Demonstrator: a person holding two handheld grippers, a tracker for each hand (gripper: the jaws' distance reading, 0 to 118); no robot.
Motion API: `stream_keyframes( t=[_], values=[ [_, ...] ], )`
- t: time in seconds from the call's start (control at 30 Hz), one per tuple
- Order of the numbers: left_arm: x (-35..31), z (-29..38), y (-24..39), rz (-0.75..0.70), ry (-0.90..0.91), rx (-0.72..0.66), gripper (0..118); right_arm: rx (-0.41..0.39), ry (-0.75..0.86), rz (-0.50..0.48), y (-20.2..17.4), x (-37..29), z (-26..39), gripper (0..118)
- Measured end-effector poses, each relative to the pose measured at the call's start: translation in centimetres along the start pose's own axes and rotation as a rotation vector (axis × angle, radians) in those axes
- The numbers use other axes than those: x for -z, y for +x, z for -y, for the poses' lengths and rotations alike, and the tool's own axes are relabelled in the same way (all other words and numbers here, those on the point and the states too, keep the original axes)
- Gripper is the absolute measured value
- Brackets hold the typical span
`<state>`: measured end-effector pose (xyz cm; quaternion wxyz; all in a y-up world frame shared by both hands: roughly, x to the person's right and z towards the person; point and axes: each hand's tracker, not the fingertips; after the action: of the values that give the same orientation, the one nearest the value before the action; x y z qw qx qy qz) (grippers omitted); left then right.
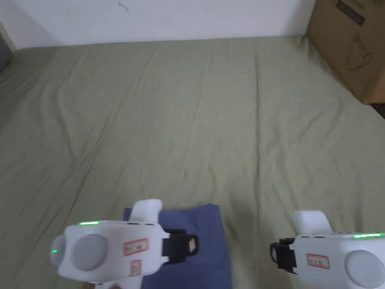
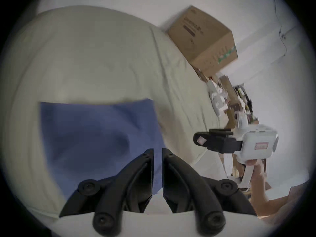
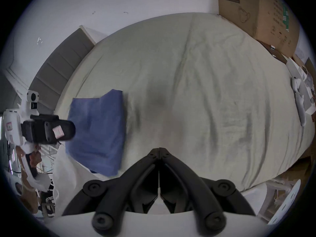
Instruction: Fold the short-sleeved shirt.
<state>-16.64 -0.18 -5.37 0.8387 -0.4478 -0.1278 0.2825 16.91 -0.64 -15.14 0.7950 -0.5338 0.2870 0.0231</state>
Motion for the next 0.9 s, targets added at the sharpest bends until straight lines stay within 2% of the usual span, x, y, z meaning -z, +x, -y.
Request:
stream_keyframes(
  t=[0.2,0.33,0.4,0.53,0.57,0.63,0.67,0.7,0.73,0.77,0.8,0.83,0.9],
  values=[
    [-7.5,2.8,-6.9,-0.067,0.137,-0.241,10,-0.101,-0.006,-0.114,-4.6,1.5,-1.7,0],
    [-10.0,5.1,-9.9,-0.029,0.197,-0.344,10,-0.188,-0.039,-0.191,-8.6,3.5,-2.7,0],
    [-10.2,5.8,-10.1,0.002,0.213,-0.391,10,-0.215,-0.064,-0.197,-10.5,5.1,-3.2,0],
    [-9.5,6.5,-11.4,0.033,0.216,-0.434,10,-0.223,-0.109,-0.165,-12.1,9.7,-3.4,0],
    [-9.1,6.6,-11.7,0.046,0.215,-0.45,10,-0.195,-0.144,-0.126,-12.1,10.7,-3.3,0],
    [-8.4,6.6,-12.5,0.078,0.197,-0.453,13,-0.139,-0.119,-0.16,-11.6,10.1,-3.6,0],
    [-8.1,6.6,-12.6,0.086,0.194,-0.448,20,-0.148,-0.122,-0.166,-11.3,9.7,-3.8,0],
    [-7.7,6.3,-12.8,0.094,0.183,-0.435,37,-0.155,-0.123,-0.174,-11.1,9.5,-3.7,0],
    [-7.3,6.0,-12.9,0.096,0.167,-0.43,67,-0.16,-0.125,-0.178,-11.0,9.5,-3.7,0],
    [-6.6,5.7,-13.5,0.093,0.15,-0.422,92,-0.16,-0.126,-0.18,-10.8,9.5,-3.8,0],
    [-5.9,5.3,-13.6,0.096,0.128,-0.411,110,-0.154,-0.127,-0.182,-10.8,9.5,-3.6,0],
    [-5.3,4.9,-13.8,0.104,0.123,-0.412,118,-0.127,-0.129,-0.185,-10.7,9.5,-3.6,0],
    [-4.0,4.6,-14.9,0.185,0.13,-0.437,118,-0.119,-0.13,-0.181,-10.8,9.6,-3.7,0]
  ],
)
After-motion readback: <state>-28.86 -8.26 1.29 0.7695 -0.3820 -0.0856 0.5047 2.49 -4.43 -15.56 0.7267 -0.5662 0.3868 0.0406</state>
